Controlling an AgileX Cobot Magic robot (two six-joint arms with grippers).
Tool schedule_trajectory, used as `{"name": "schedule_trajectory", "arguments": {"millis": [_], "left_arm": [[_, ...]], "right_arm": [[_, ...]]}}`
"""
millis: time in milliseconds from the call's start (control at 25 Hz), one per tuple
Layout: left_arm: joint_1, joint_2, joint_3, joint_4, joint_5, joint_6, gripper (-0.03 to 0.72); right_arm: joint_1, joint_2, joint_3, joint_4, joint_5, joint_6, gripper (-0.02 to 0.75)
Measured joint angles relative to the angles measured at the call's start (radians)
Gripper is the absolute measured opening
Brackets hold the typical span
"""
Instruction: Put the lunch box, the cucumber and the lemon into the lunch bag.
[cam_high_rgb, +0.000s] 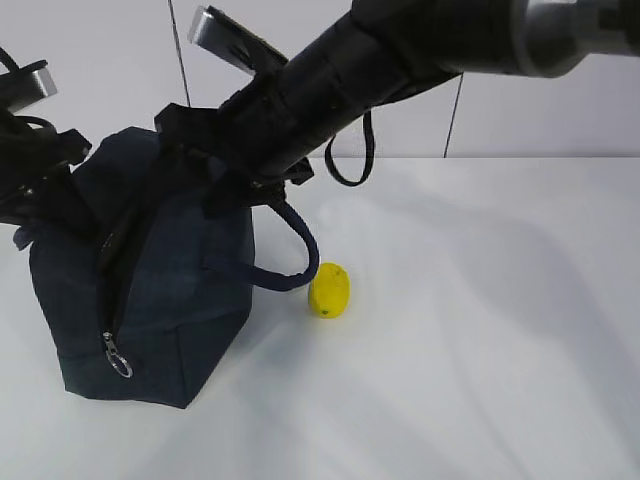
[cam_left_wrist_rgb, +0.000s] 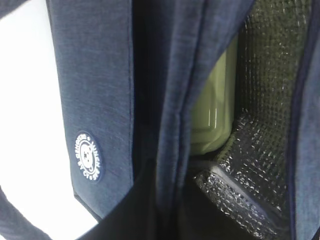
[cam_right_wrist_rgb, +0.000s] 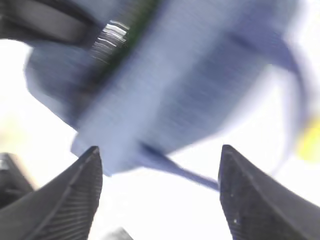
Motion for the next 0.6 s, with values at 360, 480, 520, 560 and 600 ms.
{"name": "schedule_trajectory", "arguments": {"millis": [360, 480, 520, 560, 600], "left_arm": [[0.000, 0.000, 0.000, 0.000, 0.000, 0.007, 0.008], [0.000, 0.000, 0.000, 0.000, 0.000, 0.007, 0.008], [0.000, 0.000, 0.000, 0.000, 0.000, 0.007, 0.008], [0.000, 0.000, 0.000, 0.000, 0.000, 0.009, 0.008], [0.000, 0.000, 0.000, 0.000, 0.000, 0.009, 0.008]], "right_arm": [[0.000, -0.082, -0.081, -0.441, 0.181, 0.303, 0.525], [0.000, -0.103, -0.115, -0.554, 0.239, 0.377, 0.525], [0.000, -0.110, -0.124, -0.594, 0.260, 0.396, 0.525], [0.000, -0.114, -0.132, -0.621, 0.275, 0.406, 0.525], [0.000, -0.117, -0.141, -0.653, 0.295, 0.412, 0.525]]}}
